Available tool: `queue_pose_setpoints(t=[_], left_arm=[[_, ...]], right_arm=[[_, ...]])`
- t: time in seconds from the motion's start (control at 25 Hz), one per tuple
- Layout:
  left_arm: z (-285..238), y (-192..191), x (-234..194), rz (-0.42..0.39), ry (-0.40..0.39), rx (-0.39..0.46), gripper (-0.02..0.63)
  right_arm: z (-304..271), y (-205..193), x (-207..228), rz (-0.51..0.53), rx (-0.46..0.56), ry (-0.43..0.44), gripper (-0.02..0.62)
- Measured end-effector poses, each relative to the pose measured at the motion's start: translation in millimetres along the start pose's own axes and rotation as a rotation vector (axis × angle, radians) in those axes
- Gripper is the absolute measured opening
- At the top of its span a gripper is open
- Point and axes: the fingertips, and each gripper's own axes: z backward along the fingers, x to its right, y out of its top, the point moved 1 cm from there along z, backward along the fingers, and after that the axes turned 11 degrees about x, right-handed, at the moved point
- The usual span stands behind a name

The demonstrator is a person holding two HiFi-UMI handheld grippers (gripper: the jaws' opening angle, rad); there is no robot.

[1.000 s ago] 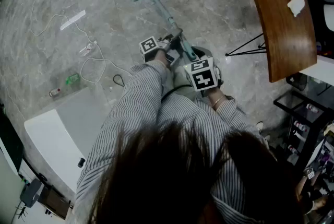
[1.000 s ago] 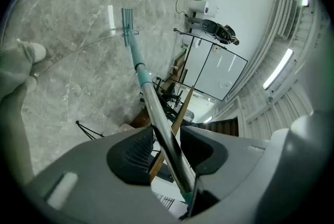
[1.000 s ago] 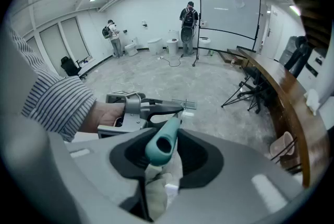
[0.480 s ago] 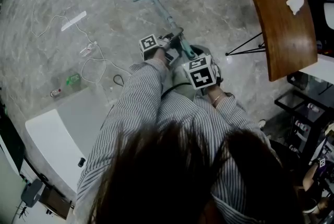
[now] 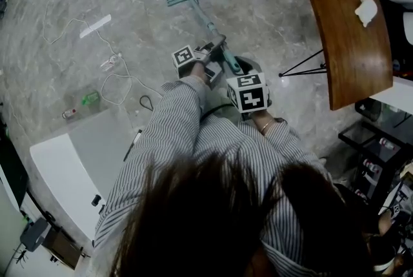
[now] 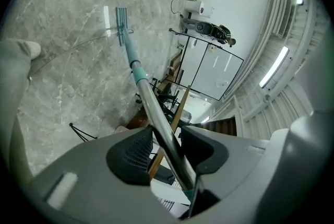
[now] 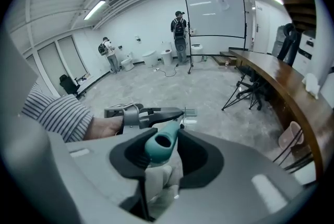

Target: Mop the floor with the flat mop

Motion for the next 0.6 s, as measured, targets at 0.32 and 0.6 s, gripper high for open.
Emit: queue_pose_setpoints(t=[0.32,0.6], left_arm=[[-45.1,41.5,31.4,-0.001,-0.026,-0.046,0.178],[-122.3,164.2,84.1,0.058,-0.031,0.034,0.17]], right_arm=[[-44.5,48.2,16.1,0.056,0.015,0.014,0.119],[-147.5,145.3,15.5,0.079,0.031,0.015,0.117]])
